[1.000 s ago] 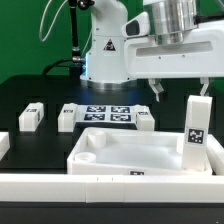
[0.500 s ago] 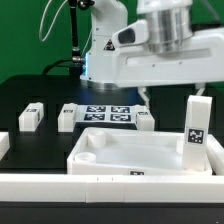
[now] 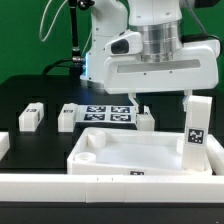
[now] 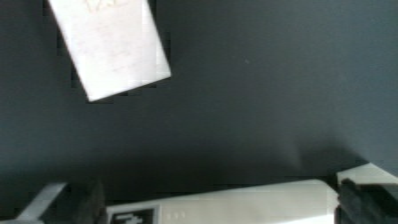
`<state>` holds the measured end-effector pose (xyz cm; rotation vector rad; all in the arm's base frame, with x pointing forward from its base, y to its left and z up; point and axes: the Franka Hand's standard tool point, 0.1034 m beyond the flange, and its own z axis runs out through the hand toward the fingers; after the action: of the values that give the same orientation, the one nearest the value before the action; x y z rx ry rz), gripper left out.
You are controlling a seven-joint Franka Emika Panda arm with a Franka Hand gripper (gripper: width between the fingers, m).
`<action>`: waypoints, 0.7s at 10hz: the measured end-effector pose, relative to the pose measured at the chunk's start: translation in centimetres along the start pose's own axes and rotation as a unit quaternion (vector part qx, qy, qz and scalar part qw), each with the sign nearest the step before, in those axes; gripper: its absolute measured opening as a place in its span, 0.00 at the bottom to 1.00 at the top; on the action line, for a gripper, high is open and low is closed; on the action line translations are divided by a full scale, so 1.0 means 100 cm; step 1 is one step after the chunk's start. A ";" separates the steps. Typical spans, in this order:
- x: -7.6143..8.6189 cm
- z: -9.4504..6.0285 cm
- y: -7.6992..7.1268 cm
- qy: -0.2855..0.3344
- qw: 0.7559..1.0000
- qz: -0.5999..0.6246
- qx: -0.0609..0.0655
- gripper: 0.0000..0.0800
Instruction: Assemble desk
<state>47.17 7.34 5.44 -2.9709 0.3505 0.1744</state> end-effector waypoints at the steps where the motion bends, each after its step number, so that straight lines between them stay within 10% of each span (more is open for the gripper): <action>1: -0.009 0.005 0.004 -0.048 0.999 0.002 0.003 0.81; 7: -0.028 0.024 0.029 -0.296 0.955 0.031 0.001 0.81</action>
Offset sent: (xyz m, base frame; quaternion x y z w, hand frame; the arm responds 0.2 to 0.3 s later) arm -0.0222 -0.0170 -0.0119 -0.0309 -0.2609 -0.0038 0.9649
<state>43.56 5.54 3.04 -2.7231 0.3571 1.0342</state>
